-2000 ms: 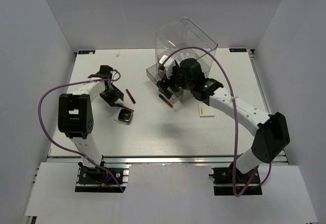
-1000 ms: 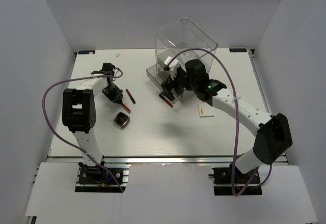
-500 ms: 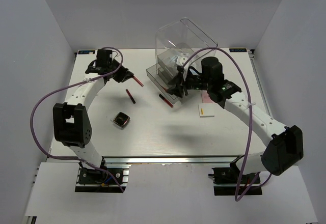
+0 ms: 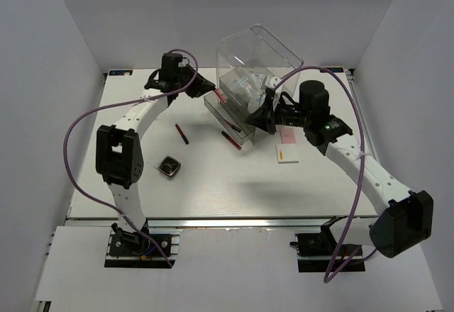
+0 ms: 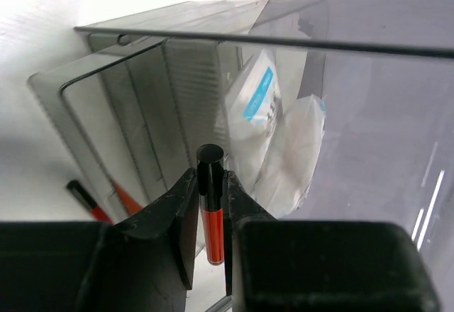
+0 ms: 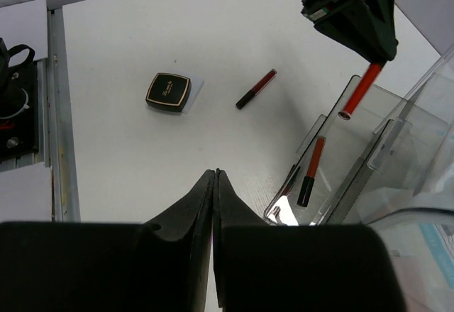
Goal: Organize the makeup
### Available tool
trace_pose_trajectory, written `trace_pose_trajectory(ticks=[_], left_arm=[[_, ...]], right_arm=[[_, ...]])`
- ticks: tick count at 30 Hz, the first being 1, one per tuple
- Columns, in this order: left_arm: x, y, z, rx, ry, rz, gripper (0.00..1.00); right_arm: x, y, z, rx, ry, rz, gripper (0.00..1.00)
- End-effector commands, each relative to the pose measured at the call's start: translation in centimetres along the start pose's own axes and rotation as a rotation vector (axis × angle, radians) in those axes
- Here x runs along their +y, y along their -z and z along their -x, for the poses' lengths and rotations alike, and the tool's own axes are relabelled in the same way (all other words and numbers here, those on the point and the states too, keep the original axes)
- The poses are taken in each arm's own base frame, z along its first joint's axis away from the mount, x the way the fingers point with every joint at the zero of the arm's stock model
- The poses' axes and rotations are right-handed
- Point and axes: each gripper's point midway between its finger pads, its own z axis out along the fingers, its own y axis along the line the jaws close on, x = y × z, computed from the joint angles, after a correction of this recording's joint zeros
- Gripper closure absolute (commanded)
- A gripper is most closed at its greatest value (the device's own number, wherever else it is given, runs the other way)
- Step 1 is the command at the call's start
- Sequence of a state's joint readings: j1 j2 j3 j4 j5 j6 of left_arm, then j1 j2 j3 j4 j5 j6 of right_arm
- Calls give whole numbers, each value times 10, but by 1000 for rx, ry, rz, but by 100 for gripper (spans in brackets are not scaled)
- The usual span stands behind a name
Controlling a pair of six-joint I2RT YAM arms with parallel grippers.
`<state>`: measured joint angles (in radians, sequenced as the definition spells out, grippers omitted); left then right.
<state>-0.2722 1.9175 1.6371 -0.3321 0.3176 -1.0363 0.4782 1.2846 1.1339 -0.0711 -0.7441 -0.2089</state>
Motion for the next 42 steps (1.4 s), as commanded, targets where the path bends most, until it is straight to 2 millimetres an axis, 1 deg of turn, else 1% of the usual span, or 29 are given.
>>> trace_pose_trajectory(ticks=[1, 2, 5, 6, 8, 9, 11, 14, 15, 16, 17, 18, 19, 22, 23, 25, 26, 27, 28, 29, 30, 31, 32, 33, 34, 37, 39, 40, 42], left_arm=[[-22, -11, 2, -7, -18, -34, 100], [-15, -22, -3, 6, -21, -11, 99], [-13, -32, -4, 2, -27, 32, 97], [-4, -37, -7, 15, -24, 61, 96], [-1, -40, -9, 8, -26, 90, 89], [2, -40, -12, 13, -25, 101, 86], [9, -42, -18, 26, -24, 124, 70], [14, -41, -26, 45, -26, 142, 55], [14, -41, -27, 48, -33, 141, 54], [14, -40, -27, 47, -36, 141, 52], [10, -37, -25, 41, -46, 133, 50], [9, -35, -24, 38, -53, 133, 42], [6, -33, -22, 29, -63, 132, 38], [-3, -23, -17, 12, -99, 125, 36], [-5, -19, -15, 4, -110, 126, 36], [-8, -5, -8, -31, -146, 134, 36], [-7, 2, -4, -46, -163, 139, 36], [-15, 17, 4, -87, -177, 125, 37], [2, 21, 3, -90, -175, 157, 39], [7, 29, 5, -104, -191, 165, 40], [1, 46, 11, -144, -200, 148, 41], [28, 51, 11, -147, -183, 200, 48], [34, 56, 13, -162, -177, 196, 51], [35, 72, 15, -182, -168, 182, 52], [65, 76, 11, -166, -133, 225, 53], [92, 97, 9, -186, -86, 248, 52], [100, 105, 7, -196, -77, 255, 49], [101, 112, 9, -208, -79, 254, 48], [114, 114, 5, -201, -84, 293, 44]], right_arm=[[0, 11, 6, -23, 5, -38, 95], [-1, 14, 5, -22, 3, -44, 94], [-2, 17, 2, -20, -3, -51, 92], [-2, 17, 2, -20, -3, -54, 92], [-3, 19, 0, -19, -5, -58, 90], [-2, 18, -1, -15, -7, -56, 87], [-2, 18, -6, -6, -7, -54, 78], [-1, 15, -15, 25, -13, -32, 65], [-1, 14, -18, 35, -22, -20, 57], [3, 13, -25, 60, -48, -2, 53], [4, 8, -35, 92, -72, 17, 52], [4, 4, -34, 107, -54, 29, 50], [11, 1, -45, 160, -81, 44, 49], [4, -9, -62, 244, -82, 18, 48], [9, -14, -74, 291, -100, 31, 48], [10, -20, -82, 343, -78, 21, 48], [14, -21, -96, 399, -96, 29, 48], [17, -23, -102, 425, -90, 30, 50], [22, -25, -108, 455, -74, 31, 50], [25, -27, -115, 480, -75, 36, 52], [27, -29, -119, 489, -64, 32, 52], [33, -31, -127, 513, -48, 21, 53], [31, -36, -126, 502, -24, 3, 53], [25, -38, -130, 520, -6, -50, 53], [29, -44, -135, 531, 9, -52, 53], [19, -59, -141, 562, 32, -135, 50], [8, -65, -144, 583, 30, -205, 47], [8, -72, -152, 606, 33, -208, 46], [0, -79, -151, 615, 47, -246, 43]])
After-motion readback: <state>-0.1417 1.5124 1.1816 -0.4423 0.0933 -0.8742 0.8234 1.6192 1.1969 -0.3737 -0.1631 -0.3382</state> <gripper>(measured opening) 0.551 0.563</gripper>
